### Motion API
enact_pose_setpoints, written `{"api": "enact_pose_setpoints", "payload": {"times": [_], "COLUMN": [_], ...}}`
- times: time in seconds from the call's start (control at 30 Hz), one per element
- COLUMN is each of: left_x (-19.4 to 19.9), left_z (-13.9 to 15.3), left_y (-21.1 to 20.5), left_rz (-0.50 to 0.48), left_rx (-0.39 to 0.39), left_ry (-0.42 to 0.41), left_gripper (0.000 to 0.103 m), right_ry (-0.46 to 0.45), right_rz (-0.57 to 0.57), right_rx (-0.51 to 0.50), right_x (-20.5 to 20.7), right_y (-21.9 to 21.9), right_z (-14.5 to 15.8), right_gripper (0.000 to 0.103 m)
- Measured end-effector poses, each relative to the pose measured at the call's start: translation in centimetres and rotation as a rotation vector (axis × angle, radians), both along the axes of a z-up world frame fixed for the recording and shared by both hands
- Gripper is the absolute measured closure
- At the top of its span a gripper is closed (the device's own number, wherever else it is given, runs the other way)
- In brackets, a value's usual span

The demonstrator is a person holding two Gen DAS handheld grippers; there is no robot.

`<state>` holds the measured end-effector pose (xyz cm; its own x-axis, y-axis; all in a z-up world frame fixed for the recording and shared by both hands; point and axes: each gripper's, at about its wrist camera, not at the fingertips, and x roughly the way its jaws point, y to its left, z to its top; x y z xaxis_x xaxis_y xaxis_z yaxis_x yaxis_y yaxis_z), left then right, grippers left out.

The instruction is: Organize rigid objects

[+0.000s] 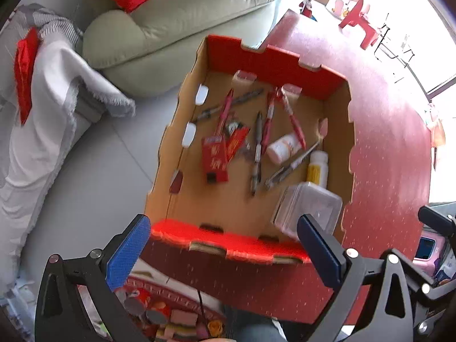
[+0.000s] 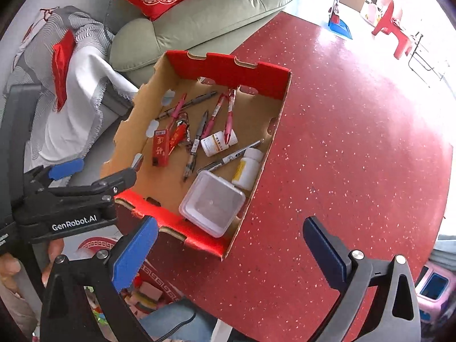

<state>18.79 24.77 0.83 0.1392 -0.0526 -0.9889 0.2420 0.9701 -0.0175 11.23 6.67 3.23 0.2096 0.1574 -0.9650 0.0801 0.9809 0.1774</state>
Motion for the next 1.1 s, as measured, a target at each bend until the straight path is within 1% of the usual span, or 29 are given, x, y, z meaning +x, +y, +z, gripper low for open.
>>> {"api": "enact_pose_setpoints", "payload": {"times": [0.2,0.53,0.77,1.1], "left_x": [-1.1,-1.1,-1.5,-1.6], "left_z": [0.5,1.0,1.0,1.0], "left_y": [0.3,0.0,-0.1,0.3], "left_rz": [-0.001,-0.004,-0.013,-0.005], "left_rx": [0.025,0.036,0.052,0.051], "left_ry": [-0.004,-0.016,-0.018,-0.016], "left_gripper": [0.0,0.0,0.0,0.0], "right_ry": [-0.013,-0.024,-0.007,0.0], "right_rz": [0.013,0.043,0.06,0.071], "right_rx": [0.013,-0.009,-0.045,-0.045], "right_x": [-0.4,-0.3,0.0,0.0], "right_y": [0.4,1.0,1.3,1.8], "right_z": [0.4,1.0,0.9,0.7], "right_gripper": [0.001,0.001,0.001,0.001]}}
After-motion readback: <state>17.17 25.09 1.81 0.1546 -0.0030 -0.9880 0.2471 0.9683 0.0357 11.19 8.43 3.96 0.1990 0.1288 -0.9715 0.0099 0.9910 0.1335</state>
